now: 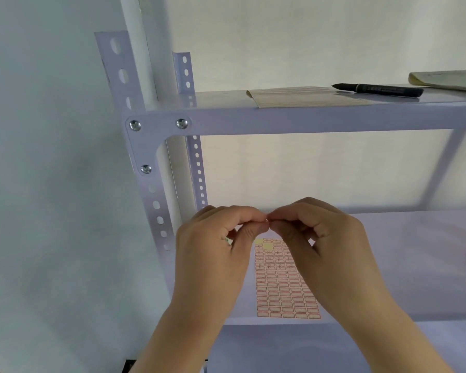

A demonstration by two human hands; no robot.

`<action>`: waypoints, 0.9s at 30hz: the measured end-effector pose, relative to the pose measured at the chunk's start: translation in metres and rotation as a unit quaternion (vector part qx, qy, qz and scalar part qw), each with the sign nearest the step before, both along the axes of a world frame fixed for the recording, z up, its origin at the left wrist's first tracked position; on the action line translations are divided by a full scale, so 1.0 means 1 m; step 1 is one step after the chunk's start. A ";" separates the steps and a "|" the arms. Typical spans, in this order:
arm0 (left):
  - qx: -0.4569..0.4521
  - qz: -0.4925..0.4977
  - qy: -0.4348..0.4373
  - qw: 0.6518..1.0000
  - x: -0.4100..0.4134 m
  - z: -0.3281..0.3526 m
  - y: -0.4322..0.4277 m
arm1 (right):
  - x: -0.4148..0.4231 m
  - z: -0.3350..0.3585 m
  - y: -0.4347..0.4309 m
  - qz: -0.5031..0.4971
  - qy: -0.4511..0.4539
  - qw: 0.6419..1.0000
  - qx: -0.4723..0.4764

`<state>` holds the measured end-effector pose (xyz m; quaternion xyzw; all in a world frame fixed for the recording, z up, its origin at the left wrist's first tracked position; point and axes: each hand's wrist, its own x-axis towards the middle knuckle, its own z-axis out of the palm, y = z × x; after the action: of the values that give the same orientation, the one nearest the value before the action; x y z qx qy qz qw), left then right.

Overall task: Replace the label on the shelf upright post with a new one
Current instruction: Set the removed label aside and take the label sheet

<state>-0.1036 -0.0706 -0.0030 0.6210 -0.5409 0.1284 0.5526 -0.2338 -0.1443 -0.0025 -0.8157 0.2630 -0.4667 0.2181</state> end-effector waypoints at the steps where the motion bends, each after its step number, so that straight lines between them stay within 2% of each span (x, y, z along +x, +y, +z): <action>1: 0.006 -0.002 0.005 1.000 -0.001 -0.001 -0.001 | 0.000 0.000 -0.001 0.001 0.002 1.000 0.000; 6: 0.039 -0.023 0.024 0.999 0.003 -0.006 -0.005 | 0.004 -0.004 -0.002 -0.001 0.020 1.000 0.017; 11: 0.072 -0.139 0.196 0.968 0.012 -0.007 -0.006 | 0.015 -0.008 0.000 -0.032 0.028 0.996 0.080; 15: 0.069 -0.187 0.269 0.942 0.026 -0.014 -0.016 | 0.024 -0.008 0.002 -0.041 -0.028 0.980 0.190; 20: 0.050 -0.196 0.300 0.932 0.035 -0.026 -0.026 | 0.034 -0.011 0.003 -0.009 -0.087 0.959 0.270; 27: 0.064 -0.182 0.344 0.919 0.040 -0.042 -0.036 | 0.048 -0.026 -0.015 -0.014 -0.067 0.960 0.271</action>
<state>-0.0632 -0.1061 -0.0445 0.5523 -0.4279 -0.2309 0.6772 -0.1863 -0.1596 -0.0286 -0.6893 0.3757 -0.4347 0.4414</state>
